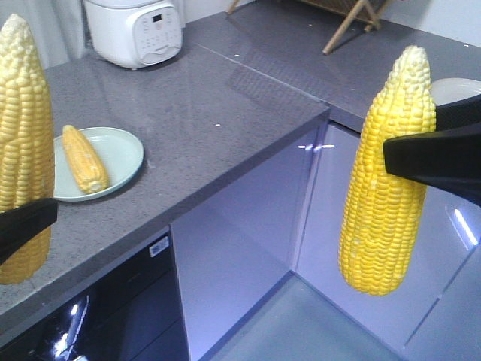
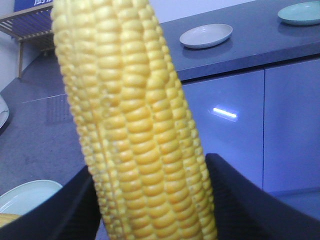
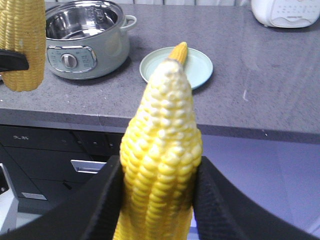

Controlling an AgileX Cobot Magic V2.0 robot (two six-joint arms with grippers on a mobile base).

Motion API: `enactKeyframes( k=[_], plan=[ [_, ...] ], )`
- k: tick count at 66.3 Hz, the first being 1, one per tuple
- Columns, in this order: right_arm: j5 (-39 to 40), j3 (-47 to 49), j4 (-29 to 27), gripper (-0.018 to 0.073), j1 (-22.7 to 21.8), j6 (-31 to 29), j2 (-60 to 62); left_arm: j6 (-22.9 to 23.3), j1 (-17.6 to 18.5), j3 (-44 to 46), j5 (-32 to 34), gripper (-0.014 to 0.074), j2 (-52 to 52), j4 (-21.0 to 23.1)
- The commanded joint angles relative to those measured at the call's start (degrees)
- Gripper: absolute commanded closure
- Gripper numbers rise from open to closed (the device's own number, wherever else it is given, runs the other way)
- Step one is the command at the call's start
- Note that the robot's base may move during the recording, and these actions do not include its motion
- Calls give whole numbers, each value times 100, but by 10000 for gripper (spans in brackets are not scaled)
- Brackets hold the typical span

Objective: Distribute corn equally
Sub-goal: 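Drive the base around the counter corner toward the empty plates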

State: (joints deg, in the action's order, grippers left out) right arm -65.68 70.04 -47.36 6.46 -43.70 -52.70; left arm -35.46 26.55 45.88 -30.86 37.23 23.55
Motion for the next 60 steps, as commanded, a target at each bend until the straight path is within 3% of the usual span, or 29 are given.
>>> enactKeyframes(
  k=[1,60],
  plan=[
    [296,134,-282,355,-37,-43,40,12,-19,135,401,273,-3,137],
    [296,134,-282,355,-37,-43,40,12,-19,135,401,273,-3,137]
  ],
)
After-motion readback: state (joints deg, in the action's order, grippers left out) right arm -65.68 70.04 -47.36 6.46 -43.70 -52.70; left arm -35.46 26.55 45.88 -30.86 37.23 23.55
